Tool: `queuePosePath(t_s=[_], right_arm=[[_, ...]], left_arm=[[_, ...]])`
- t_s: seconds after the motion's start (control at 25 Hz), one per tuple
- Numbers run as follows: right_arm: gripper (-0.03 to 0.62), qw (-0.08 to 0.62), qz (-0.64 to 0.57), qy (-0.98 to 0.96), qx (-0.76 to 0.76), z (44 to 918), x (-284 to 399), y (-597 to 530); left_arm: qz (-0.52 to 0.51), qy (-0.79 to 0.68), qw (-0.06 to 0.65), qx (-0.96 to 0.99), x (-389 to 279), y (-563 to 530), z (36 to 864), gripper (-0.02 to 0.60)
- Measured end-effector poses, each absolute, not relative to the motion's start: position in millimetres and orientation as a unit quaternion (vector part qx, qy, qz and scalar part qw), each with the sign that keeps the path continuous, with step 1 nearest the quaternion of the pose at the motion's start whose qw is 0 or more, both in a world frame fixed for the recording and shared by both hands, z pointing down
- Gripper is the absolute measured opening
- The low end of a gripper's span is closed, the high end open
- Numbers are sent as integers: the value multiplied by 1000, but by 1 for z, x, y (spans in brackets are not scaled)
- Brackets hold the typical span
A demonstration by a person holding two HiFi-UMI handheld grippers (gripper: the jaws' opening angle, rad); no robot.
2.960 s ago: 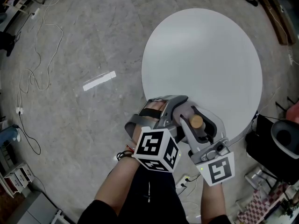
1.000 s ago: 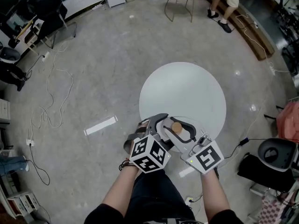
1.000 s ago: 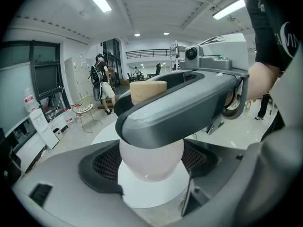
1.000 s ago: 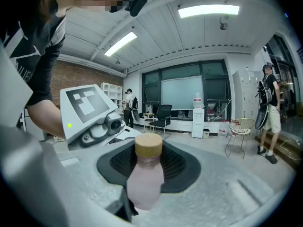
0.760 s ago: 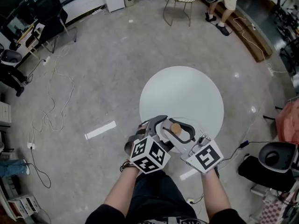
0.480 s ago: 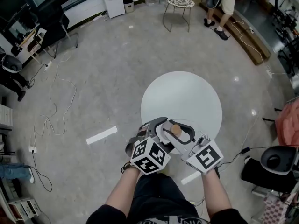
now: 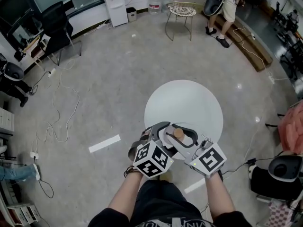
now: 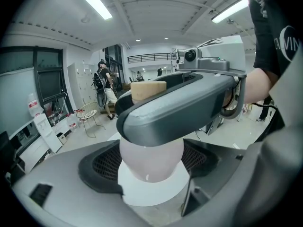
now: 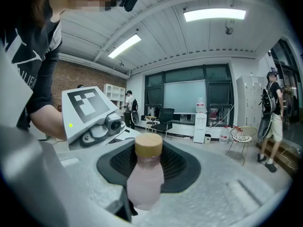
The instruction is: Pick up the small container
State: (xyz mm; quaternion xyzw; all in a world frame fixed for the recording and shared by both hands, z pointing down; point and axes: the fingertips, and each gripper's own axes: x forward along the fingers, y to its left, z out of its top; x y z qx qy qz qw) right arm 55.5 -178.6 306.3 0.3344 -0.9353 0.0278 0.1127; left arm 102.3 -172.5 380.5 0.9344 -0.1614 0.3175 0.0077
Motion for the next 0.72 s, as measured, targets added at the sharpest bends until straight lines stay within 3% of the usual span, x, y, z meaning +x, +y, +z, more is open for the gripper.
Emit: queuePosePath(t_s=[0.72], right_arm=[[126,96,23,-937,336,269,73,-175]], left_arm=[[314,-164,-8,935,117,-170,343,360]])
